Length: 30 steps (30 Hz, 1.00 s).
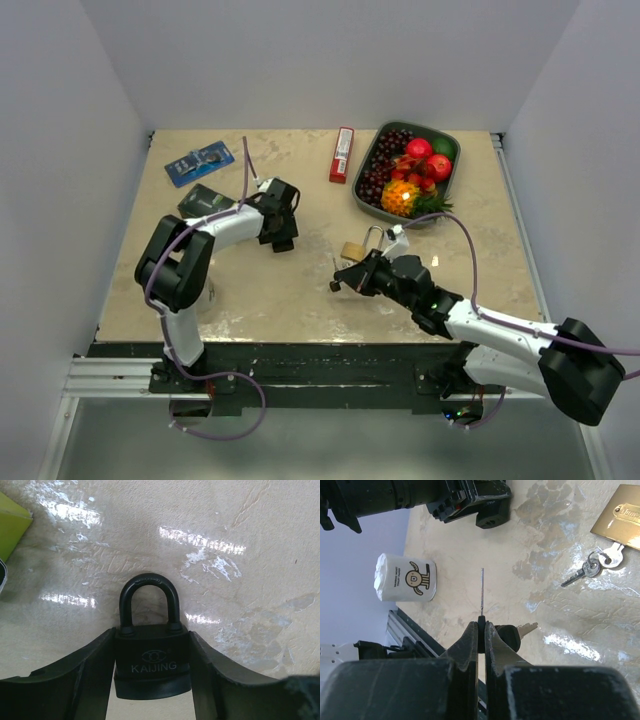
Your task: Unlock with the key
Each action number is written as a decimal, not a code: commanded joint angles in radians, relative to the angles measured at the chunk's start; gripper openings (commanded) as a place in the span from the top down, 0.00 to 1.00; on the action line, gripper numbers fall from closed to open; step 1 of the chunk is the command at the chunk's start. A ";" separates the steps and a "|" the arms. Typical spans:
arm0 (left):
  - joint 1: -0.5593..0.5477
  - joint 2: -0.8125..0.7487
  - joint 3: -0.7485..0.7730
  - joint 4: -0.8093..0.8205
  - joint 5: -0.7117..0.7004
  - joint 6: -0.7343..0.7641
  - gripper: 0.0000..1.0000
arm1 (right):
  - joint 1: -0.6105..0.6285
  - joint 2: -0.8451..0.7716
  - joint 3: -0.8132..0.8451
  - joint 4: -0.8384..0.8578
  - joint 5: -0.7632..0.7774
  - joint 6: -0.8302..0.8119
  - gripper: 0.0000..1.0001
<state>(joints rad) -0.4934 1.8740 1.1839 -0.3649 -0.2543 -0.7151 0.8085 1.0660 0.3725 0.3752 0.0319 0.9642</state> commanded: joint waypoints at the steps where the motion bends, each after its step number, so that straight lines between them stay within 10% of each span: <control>1: -0.014 0.045 0.014 -0.086 0.010 0.000 0.51 | -0.005 -0.015 -0.007 0.091 0.013 -0.045 1.00; 5: -0.016 0.022 -0.047 -0.025 0.075 -0.020 0.99 | -0.005 -0.005 0.015 0.079 0.023 -0.143 1.00; 16: -0.019 -0.445 -0.518 0.700 0.317 -0.401 1.00 | 0.124 0.078 0.155 -0.068 0.054 -0.248 1.00; 30: -0.014 -0.596 -0.647 0.933 0.428 -0.538 1.00 | 0.316 0.178 0.250 -0.131 0.230 -0.150 1.00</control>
<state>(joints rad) -0.5110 1.3525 0.5251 0.4191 0.1467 -1.2098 1.1221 1.2583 0.5743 0.2447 0.1715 0.7681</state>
